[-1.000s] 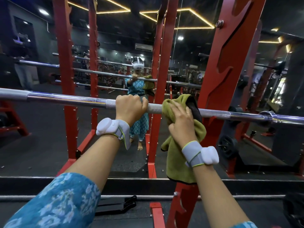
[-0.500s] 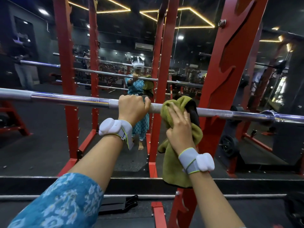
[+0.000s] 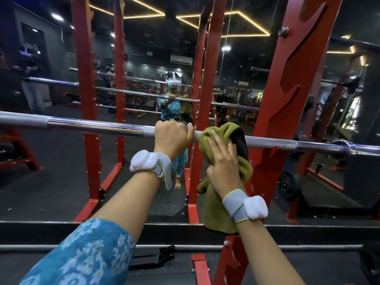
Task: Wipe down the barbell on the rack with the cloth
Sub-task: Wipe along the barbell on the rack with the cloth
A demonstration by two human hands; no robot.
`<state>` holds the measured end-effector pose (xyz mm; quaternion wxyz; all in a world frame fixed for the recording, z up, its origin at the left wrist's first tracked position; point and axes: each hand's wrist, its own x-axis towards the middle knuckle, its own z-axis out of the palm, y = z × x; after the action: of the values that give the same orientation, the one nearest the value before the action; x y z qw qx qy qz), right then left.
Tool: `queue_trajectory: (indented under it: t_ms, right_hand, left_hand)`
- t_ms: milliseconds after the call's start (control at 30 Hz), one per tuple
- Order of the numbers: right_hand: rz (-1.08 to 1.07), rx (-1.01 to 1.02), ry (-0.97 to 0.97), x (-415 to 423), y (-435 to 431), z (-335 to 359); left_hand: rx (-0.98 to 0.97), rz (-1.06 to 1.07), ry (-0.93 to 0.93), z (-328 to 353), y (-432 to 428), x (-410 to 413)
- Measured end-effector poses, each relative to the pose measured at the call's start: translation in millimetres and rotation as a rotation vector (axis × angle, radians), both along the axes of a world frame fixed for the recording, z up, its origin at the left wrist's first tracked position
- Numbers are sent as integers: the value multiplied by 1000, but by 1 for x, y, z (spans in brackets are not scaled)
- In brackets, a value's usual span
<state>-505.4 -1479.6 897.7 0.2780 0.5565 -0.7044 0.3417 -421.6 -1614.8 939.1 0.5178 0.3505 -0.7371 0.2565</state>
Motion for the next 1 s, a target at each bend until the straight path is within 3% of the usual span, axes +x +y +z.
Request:
queue_trajectory:
  t_ms: [200,400,567,667,800,933,1000]
  right_hand:
    - [-167,127,-202,4,-7,36]
    - [-41,166,-1,9,-1,25]
    - [-129,89,-93,-13,3,34]
    - [-179,202,-133,-16,-2,54]
    - [-193,330,-114,-12,-11,76]
    - [-52,360,-25,-5,-13,73]
    - [30,306,3,-5,-5,63]
  left_hand:
    - [-2,11,-15,0,1,2]
    - [-70,-18,32,-4,0,1]
    - [-33,-35,-41,-4,6,7]
    - [88,-163,-272,6,6,20]
    - [371,-182,-604,38,2,31]
    - [718,-187,-685,60,9,15]
    - [783,-119,-690,57,13,10]
